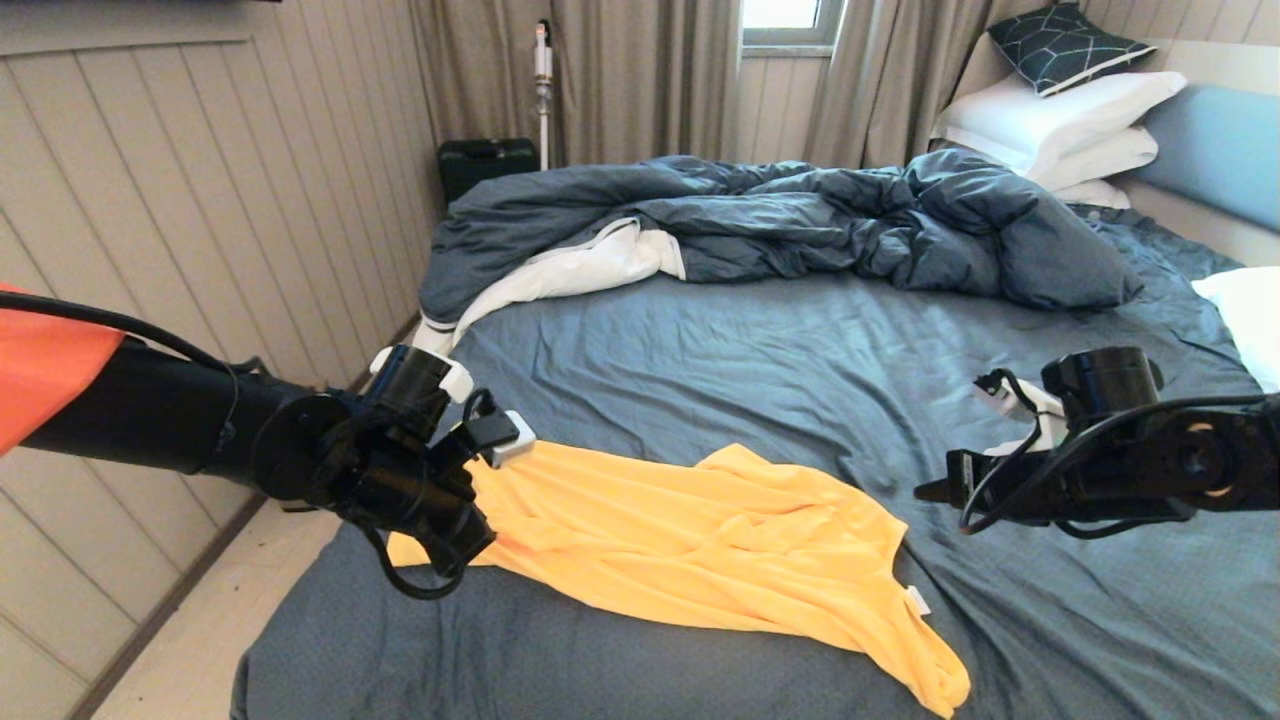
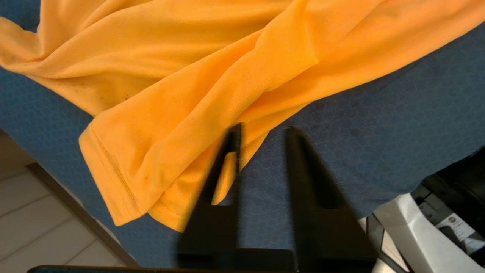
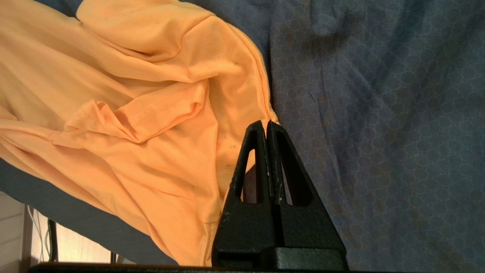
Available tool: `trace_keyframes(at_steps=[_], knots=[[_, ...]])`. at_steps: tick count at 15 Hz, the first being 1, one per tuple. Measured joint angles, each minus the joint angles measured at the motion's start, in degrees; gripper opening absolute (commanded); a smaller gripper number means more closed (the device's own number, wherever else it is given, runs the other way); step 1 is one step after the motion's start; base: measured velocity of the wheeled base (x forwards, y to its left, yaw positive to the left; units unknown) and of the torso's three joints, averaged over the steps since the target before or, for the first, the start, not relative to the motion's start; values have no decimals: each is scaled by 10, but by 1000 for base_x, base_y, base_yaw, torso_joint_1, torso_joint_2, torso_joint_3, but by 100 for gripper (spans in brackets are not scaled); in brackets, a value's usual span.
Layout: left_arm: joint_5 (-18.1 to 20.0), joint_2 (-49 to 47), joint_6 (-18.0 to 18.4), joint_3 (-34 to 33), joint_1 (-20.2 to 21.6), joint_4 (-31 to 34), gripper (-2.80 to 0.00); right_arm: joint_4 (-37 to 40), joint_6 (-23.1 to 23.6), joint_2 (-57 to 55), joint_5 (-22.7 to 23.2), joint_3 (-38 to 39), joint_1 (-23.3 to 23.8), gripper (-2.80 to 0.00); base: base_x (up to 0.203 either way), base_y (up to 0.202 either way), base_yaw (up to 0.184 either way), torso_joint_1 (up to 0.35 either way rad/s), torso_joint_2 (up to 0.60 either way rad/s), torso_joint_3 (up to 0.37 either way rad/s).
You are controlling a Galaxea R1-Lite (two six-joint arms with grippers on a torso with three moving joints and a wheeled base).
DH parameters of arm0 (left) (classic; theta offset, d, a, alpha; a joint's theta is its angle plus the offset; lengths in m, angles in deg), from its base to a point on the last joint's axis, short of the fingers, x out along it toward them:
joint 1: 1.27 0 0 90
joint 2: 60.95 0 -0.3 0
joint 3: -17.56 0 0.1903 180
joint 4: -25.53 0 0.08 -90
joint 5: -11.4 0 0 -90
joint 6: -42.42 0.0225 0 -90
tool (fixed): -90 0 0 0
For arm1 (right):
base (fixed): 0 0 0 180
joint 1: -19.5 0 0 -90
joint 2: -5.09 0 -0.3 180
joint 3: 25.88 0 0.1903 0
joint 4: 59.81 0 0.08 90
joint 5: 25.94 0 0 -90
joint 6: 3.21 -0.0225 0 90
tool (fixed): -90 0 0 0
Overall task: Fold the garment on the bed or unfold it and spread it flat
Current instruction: Unford the yellow T-shirt
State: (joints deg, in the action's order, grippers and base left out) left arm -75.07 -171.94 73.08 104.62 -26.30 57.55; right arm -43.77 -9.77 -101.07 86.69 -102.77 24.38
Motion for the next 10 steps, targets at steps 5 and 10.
trace_keyframes(at_steps=[5,10], knots=[[-1,-19,15,5,-1,-18,0,0,0,0,-1,0,0,-280,0,0,0,0,0,0],[-1,-62,22,18,0,-50,0,0,0,-3,-2,0,0,-280,0,0,0,0,0,0]])
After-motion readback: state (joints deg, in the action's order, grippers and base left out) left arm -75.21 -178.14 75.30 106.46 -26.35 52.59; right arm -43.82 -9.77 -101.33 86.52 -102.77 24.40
